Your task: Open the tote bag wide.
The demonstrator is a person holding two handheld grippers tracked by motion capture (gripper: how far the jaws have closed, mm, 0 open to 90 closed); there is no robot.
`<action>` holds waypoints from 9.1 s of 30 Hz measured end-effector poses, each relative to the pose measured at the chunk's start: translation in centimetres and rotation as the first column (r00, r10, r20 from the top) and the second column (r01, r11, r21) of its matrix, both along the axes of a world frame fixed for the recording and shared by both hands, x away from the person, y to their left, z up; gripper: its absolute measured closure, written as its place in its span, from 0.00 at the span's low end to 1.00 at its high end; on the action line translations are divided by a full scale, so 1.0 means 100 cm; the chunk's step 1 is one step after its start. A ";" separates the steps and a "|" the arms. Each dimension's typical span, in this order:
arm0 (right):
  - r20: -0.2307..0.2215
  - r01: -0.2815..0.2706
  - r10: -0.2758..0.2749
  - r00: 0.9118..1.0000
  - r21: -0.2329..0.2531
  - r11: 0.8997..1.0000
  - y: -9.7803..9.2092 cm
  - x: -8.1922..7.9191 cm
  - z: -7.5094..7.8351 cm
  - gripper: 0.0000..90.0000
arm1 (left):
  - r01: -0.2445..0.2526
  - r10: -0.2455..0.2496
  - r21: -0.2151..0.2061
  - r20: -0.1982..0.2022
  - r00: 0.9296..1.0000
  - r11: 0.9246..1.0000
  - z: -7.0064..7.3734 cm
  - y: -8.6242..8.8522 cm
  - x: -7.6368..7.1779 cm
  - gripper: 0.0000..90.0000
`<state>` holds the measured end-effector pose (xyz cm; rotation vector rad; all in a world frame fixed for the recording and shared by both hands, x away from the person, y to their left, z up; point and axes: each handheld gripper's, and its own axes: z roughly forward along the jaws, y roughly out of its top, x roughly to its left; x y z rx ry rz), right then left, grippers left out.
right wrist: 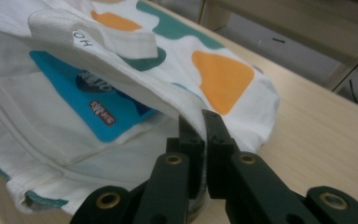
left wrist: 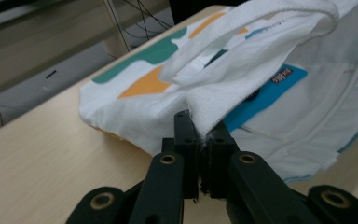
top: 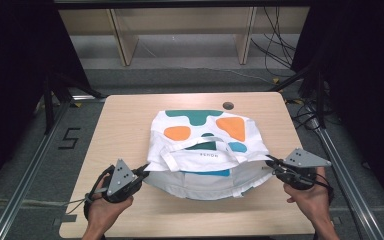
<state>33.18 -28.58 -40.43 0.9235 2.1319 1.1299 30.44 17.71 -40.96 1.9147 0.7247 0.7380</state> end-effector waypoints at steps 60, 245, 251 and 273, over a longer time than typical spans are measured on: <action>0.155 0.079 -0.083 0.984 0.028 0.996 0.001 0.082 0.072 0.98 | -0.051 0.053 -0.148 0.012 0.999 0.988 0.044 0.001 0.107 0.96; -0.172 -0.305 0.307 0.936 0.038 0.952 0.050 0.053 0.006 0.87 | 0.135 -0.187 -0.243 -0.206 0.960 0.961 -0.021 -0.067 0.067 0.83; -0.220 -0.356 0.338 0.915 -0.047 0.933 0.074 0.045 -0.015 0.95 | 0.181 -0.213 -0.156 -0.222 0.952 0.971 -0.048 -0.097 0.069 0.85; -0.346 -0.295 0.227 0.910 -0.158 0.942 0.089 0.054 -0.084 0.97 | 0.152 -0.137 0.031 -0.279 0.950 0.988 -0.097 -0.114 0.080 0.87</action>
